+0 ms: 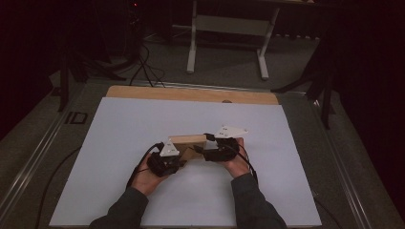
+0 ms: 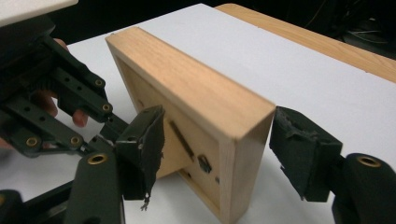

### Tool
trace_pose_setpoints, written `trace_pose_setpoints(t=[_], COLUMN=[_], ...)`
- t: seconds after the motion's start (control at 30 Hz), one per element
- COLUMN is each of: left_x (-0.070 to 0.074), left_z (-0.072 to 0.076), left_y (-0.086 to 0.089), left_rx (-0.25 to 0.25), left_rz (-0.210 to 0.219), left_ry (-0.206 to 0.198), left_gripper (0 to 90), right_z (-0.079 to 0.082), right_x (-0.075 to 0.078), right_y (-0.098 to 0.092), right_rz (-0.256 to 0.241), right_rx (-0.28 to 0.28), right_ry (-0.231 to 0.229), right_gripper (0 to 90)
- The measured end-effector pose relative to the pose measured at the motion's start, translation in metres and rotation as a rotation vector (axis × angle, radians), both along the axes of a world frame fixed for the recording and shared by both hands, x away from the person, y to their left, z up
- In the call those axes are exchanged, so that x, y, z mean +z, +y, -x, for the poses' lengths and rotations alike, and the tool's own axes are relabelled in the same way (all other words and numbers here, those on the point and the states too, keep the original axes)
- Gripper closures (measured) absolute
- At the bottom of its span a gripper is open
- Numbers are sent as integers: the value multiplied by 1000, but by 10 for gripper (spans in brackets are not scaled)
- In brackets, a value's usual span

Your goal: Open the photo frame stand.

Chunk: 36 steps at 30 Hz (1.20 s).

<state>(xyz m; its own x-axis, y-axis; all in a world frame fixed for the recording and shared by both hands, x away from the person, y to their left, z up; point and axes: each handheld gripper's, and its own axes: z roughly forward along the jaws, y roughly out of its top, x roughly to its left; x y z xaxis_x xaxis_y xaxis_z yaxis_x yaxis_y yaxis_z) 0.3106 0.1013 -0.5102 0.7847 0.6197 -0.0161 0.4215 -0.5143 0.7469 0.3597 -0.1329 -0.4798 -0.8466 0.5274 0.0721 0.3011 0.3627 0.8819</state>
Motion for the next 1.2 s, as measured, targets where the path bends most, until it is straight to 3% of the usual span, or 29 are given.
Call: trace_pose_setpoints(t=[0.1,0.17,0.43,0.73,0.93,1.07,1.2], left_x=[0,0,-1,-2,-5,-7,-8], left_z=[0,0,-1,-4,-2,-3,0], left_y=[0,0,0,2,6,10,11], left_rx=[6,16,37,62,46,37,34], left_rz=[-8,-18,-38,-19,15,73,97], left_ry=[-4,-9,-16,-21,25,82,107], left_gripper=[788,801,817,795,788,720,658], right_z=[-2,1,11,20,22,26,28], right_x=[0,0,3,2,0,-3,-5], right_y=[3,8,7,5,4,4,5], right_rz=[3,52,100,110,90,81,76], right_rx=[19,11,8,-29,-17,0,8], right_ry=[2,-44,-98,-127,-107,-81,-66], right_gripper=[364,429,469,517,488,461,439])
